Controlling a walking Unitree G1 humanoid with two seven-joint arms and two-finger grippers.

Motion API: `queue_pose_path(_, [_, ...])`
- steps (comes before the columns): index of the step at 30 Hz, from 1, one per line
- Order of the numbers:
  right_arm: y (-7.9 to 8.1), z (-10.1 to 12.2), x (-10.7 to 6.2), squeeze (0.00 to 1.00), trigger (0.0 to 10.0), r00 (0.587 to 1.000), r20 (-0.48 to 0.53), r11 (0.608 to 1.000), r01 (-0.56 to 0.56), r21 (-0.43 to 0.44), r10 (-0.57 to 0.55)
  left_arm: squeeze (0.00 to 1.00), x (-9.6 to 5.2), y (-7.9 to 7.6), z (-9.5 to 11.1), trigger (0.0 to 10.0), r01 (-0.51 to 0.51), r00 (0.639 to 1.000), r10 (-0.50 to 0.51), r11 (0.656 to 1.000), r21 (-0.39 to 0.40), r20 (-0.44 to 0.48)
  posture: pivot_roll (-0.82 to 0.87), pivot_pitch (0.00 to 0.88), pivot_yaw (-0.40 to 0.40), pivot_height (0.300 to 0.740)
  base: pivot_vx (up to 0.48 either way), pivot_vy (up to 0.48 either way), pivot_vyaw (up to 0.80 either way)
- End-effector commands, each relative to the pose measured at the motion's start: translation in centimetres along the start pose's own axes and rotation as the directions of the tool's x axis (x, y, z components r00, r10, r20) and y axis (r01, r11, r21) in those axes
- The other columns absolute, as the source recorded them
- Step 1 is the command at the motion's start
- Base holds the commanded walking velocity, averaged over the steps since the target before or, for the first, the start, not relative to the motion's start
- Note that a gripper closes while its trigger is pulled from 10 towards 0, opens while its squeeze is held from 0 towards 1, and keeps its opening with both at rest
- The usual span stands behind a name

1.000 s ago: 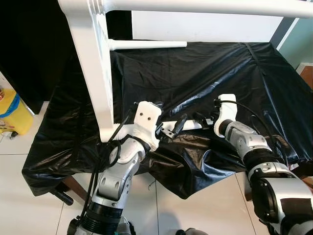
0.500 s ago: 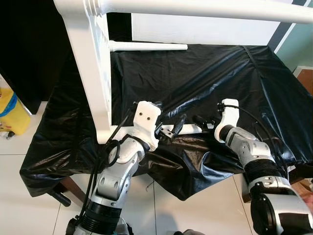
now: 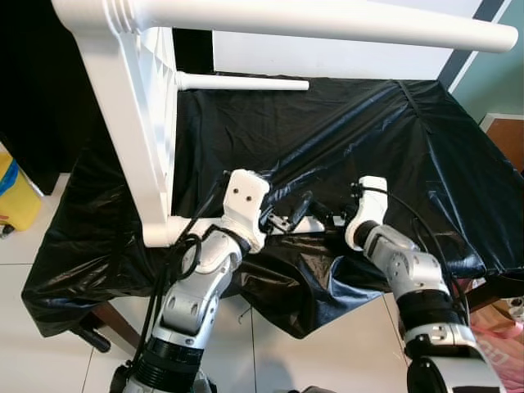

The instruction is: Building children table

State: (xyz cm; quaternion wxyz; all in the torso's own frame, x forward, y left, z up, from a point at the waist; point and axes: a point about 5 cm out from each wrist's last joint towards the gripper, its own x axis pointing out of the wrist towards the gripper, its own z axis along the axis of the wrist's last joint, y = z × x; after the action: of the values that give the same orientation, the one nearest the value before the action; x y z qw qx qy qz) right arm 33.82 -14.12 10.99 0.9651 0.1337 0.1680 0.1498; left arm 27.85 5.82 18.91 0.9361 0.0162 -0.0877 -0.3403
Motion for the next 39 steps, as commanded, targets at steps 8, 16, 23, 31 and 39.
queue_pose_path(8, [-1.0,1.1,-1.7,0.00,10.0,0.957,0.278,0.967,0.143,-0.213,-0.081,0.00,-0.2,0.1,-0.4,10.0,-0.008,1.000,0.008,1.000,-0.001,-0.028,0.05,0.086,-0.102,0.740,0.000,0.000,0.00])
queue_pose_path(16, [-0.2,4.2,-5.0,0.00,10.0,0.837,0.545,0.935,0.234,-0.267,-0.054,0.00,-0.6,1.6,-2.5,10.0,-0.132,0.987,0.140,0.986,0.097,-0.081,0.04,0.082,-0.095,0.740,0.000,0.000,0.00])
queue_pose_path(23, [0.3,3.9,-5.6,0.00,10.0,0.812,0.582,0.918,0.268,-0.294,-0.051,0.00,-1.1,2.5,-3.6,10.0,-0.213,0.969,0.227,0.967,0.138,-0.098,0.04,0.074,-0.095,0.740,0.000,0.000,0.00])
queue_pose_path(31, [0.8,1.3,-6.4,0.00,10.0,0.787,0.610,0.916,0.304,-0.262,-0.087,0.00,-2.3,3.9,-4.5,10.0,-0.408,0.913,0.409,0.908,0.092,0.009,0.02,0.068,-0.082,0.740,0.000,0.000,0.00])
queue_pose_path(39, [1.5,0.1,-6.2,0.30,10.0,0.789,0.610,0.925,0.283,-0.255,-0.073,0.00,-2.9,3.1,-5.3,10.0,-0.437,0.898,0.437,0.899,-0.004,0.060,0.02,0.039,-0.071,0.740,0.000,0.000,0.00])
